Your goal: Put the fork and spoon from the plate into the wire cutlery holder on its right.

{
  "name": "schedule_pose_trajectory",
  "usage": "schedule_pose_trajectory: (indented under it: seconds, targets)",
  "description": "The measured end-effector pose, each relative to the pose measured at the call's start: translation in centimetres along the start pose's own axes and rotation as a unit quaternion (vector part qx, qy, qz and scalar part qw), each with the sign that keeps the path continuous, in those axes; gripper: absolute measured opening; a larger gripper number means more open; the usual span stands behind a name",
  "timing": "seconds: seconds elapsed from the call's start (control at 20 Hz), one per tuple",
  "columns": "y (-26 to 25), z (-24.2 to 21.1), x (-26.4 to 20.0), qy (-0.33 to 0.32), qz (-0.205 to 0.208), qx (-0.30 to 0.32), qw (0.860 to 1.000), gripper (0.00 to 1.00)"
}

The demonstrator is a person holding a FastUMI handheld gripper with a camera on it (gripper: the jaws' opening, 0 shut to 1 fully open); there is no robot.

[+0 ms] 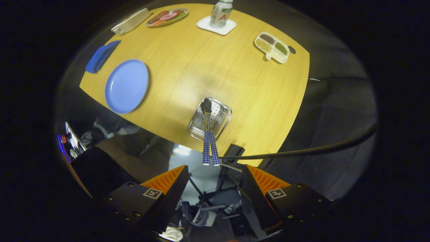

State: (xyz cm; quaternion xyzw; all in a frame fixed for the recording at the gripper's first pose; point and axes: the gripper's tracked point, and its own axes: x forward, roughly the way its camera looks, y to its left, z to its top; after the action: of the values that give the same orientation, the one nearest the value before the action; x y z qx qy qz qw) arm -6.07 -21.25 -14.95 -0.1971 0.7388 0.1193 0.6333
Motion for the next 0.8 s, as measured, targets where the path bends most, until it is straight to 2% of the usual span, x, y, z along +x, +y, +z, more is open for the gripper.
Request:
schedule_pose_trajectory:
  seconds: [0.15,0.3,0.45,0.6,0.8]
  targets:
    - [2.1,0.5,-1.1,-0.121,-0.006,0.063,0.991,0.98]
    - [3.8,1.1,-3.3,-0.249,-0.027,0.128,0.960,0.98]
    - [4.0,1.1,-6.6,-0.383,-0.069,0.180,0.904,0.98]
    - [5.5,0.8,-10.6,-0.495,-0.102,0.187,0.842,0.97]
    - [7.7,0.4,-13.8,-0.571,-0.092,0.190,0.793,0.97]
